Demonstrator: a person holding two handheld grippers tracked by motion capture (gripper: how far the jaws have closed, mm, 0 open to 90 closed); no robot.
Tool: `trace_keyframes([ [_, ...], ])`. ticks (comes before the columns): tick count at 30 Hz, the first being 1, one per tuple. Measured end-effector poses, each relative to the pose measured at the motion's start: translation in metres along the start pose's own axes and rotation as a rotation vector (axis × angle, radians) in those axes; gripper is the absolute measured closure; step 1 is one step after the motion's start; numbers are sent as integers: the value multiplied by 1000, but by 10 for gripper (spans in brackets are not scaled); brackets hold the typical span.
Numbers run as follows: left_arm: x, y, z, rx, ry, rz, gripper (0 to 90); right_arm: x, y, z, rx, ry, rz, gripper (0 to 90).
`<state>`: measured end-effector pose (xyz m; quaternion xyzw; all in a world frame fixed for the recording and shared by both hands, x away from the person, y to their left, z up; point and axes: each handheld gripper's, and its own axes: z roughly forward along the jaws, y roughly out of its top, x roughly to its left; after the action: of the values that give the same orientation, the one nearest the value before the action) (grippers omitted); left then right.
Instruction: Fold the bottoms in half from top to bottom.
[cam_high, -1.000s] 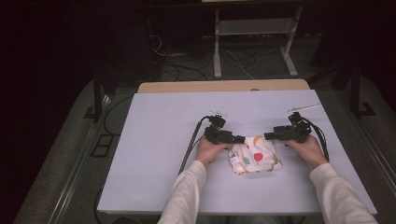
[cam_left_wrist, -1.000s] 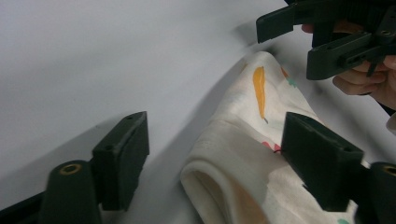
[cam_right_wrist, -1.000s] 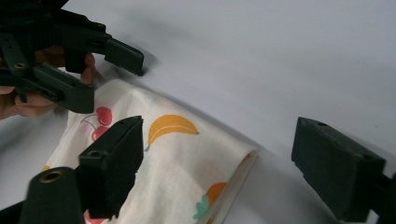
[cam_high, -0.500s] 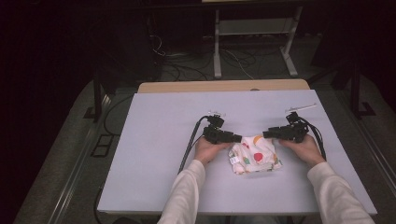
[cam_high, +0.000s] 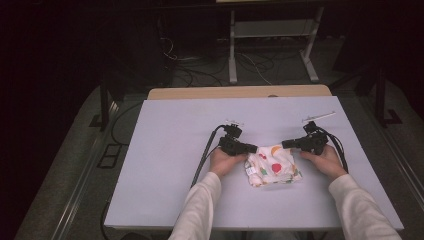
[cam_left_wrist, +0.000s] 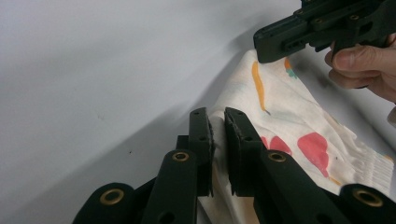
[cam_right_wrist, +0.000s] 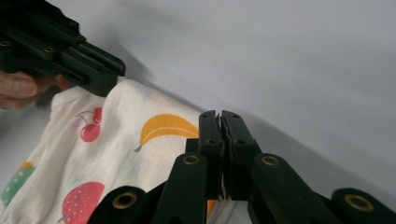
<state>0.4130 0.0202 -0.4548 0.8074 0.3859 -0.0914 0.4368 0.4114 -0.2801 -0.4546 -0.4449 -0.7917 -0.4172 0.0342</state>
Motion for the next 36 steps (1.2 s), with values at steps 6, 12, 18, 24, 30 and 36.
trace_keyframes([
  [6,-5,0,-9,-27,10,30,815,9,1,-6,-18,-58,-14,864],
  [12,-10,1,-20,-32,19,54,816,16,3,-10,-24,-57,-11,864],
  [18,-10,3,-29,-29,31,68,816,24,6,-10,-21,-53,-23,864],
  [24,-6,4,-38,-28,49,75,816,27,8,-3,-33,-32,-15,864],
  [30,2,7,-50,-29,63,73,817,33,12,3,-45,-18,-2,863],
  [36,8,9,-60,-30,93,80,816,42,20,11,-44,-35,19,864],
])
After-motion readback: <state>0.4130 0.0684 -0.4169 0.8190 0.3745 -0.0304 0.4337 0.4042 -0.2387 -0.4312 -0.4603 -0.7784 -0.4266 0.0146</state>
